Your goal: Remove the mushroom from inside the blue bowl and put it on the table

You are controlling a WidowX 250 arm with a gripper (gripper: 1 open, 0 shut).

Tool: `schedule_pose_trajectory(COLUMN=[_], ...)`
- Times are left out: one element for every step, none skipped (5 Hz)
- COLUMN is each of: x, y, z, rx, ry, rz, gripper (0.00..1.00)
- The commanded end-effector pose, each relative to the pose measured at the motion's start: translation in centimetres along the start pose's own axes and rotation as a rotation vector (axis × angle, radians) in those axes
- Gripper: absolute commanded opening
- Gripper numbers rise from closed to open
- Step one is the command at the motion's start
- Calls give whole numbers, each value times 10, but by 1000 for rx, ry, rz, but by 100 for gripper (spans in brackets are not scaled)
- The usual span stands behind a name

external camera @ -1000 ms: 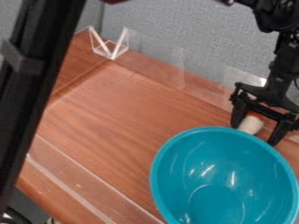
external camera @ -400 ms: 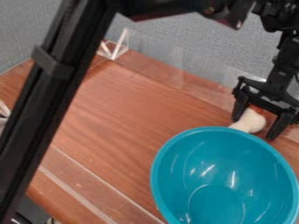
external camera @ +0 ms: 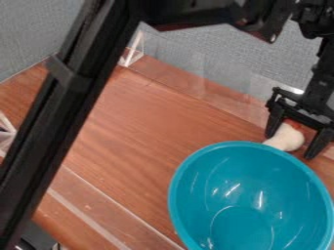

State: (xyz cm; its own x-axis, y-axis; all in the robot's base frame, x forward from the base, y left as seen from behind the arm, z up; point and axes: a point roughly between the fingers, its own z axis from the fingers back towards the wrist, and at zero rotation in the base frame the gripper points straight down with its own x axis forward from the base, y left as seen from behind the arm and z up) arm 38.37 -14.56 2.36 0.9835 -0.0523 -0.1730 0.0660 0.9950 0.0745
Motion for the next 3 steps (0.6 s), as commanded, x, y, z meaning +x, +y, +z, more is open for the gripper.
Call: schedule_pose_trajectory(x=[15, 13, 11], y=[-3, 0, 2], z=[3, 2, 1], rx=[-24, -21, -17], ry=[-64, -55, -45], rz=[70, 96, 121], gripper=[100, 100, 100])
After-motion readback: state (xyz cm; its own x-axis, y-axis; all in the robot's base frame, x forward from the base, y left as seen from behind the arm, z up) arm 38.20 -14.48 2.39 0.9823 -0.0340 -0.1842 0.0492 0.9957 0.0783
